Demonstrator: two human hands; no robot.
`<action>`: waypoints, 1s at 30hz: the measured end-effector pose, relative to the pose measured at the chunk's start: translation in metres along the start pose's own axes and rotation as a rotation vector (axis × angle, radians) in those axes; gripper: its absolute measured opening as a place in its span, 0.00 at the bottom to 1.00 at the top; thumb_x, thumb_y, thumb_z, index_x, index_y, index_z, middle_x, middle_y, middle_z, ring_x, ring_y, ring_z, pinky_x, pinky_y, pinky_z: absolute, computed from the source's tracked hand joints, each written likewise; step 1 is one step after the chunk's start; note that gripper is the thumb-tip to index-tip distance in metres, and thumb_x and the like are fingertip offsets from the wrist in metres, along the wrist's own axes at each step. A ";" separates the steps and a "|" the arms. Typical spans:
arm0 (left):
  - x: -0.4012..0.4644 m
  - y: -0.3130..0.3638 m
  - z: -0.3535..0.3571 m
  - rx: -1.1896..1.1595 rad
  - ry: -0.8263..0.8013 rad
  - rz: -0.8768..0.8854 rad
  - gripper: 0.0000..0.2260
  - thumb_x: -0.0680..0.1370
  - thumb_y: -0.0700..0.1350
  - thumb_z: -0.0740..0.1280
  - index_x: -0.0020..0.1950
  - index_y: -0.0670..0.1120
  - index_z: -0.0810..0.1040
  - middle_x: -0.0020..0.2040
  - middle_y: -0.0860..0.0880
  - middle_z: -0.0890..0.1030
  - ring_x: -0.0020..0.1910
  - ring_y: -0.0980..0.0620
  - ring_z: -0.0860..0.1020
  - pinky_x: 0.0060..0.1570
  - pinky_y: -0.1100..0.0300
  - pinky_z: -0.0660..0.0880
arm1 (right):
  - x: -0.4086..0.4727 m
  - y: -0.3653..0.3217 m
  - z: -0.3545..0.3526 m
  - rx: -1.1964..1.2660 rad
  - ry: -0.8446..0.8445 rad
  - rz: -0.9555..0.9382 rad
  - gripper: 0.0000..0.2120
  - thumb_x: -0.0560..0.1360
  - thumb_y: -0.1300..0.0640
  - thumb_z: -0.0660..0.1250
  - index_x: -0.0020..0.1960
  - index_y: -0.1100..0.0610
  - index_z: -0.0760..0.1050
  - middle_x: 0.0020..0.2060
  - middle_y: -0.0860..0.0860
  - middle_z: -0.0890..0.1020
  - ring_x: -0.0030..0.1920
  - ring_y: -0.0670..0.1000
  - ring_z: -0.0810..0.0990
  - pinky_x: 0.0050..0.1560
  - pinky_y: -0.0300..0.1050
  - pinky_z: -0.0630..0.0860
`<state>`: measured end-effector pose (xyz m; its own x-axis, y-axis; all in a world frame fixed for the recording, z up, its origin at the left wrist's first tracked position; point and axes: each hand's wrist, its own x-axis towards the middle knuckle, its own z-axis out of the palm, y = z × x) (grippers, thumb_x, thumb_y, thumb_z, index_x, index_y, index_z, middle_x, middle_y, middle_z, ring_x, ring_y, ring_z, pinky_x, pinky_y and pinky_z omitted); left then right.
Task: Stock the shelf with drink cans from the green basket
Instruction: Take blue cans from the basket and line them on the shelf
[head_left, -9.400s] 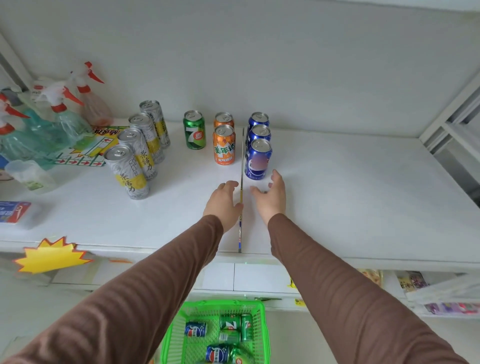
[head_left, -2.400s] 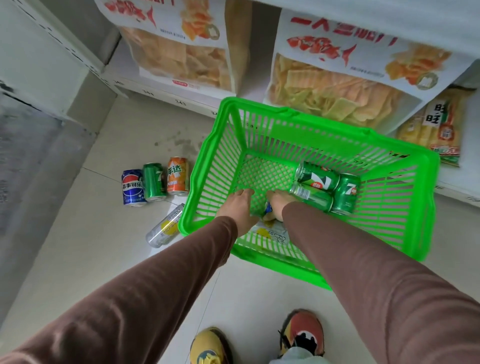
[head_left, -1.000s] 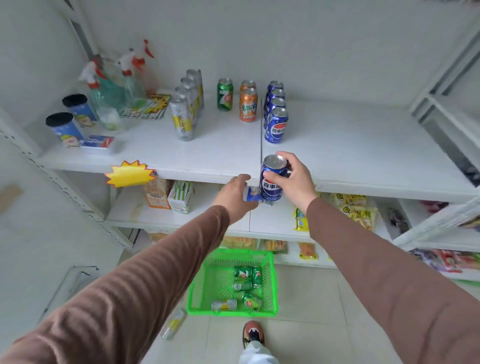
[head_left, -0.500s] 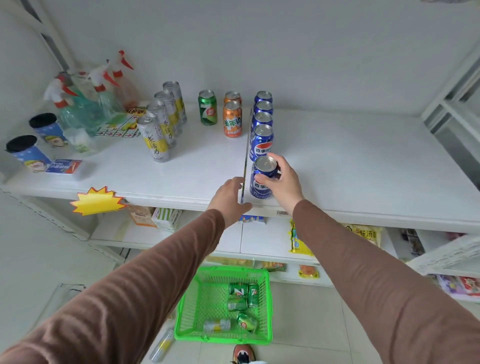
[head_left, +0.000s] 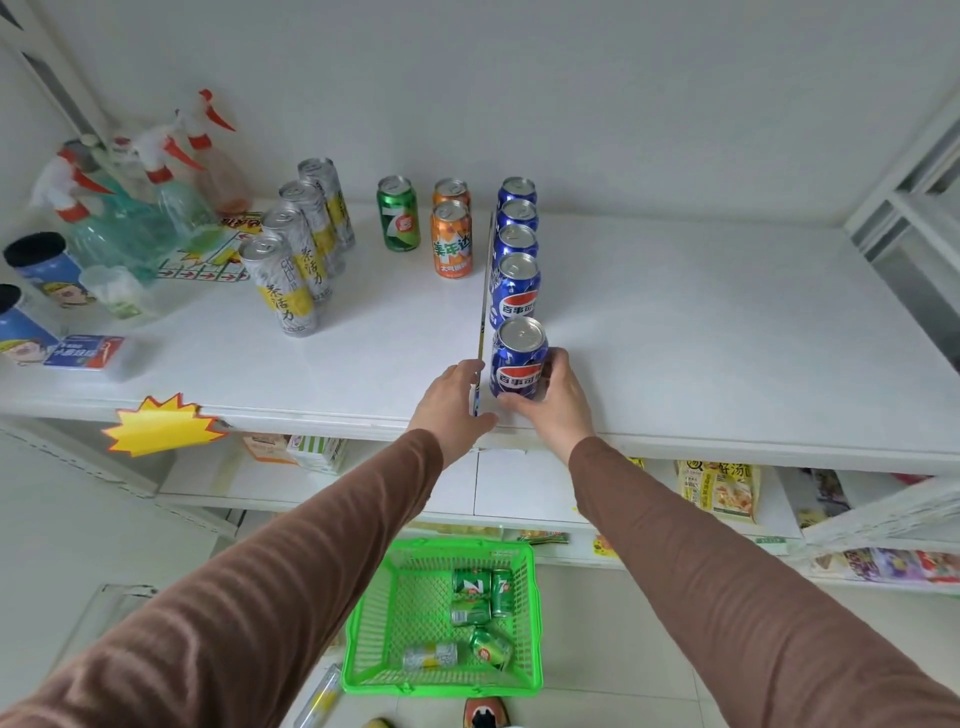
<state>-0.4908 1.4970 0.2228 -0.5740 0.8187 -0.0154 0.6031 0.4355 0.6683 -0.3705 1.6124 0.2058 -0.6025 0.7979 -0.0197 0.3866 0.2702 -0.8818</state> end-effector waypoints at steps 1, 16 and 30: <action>0.003 0.000 0.000 -0.001 -0.001 0.000 0.31 0.71 0.48 0.74 0.71 0.51 0.66 0.65 0.49 0.74 0.60 0.50 0.74 0.60 0.56 0.73 | 0.003 0.000 0.002 -0.029 0.010 0.004 0.31 0.68 0.51 0.80 0.64 0.52 0.67 0.59 0.53 0.79 0.59 0.54 0.79 0.60 0.51 0.77; 0.034 0.001 0.001 0.013 -0.010 -0.026 0.29 0.71 0.48 0.72 0.70 0.51 0.66 0.65 0.49 0.74 0.60 0.50 0.74 0.59 0.56 0.73 | 0.046 -0.009 0.007 -0.105 0.077 0.028 0.31 0.69 0.50 0.78 0.67 0.53 0.71 0.61 0.51 0.79 0.62 0.54 0.78 0.63 0.56 0.77; 0.016 -0.001 0.001 0.000 0.028 -0.051 0.29 0.71 0.47 0.73 0.70 0.50 0.67 0.64 0.48 0.74 0.60 0.48 0.74 0.60 0.52 0.75 | 0.039 -0.011 0.008 -0.049 0.103 0.039 0.40 0.69 0.53 0.79 0.75 0.55 0.64 0.69 0.53 0.73 0.69 0.56 0.72 0.69 0.57 0.72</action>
<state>-0.5006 1.5100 0.2211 -0.6192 0.7847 -0.0285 0.5726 0.4761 0.6674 -0.4038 1.6357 0.2109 -0.5126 0.8586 -0.0026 0.4436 0.2622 -0.8570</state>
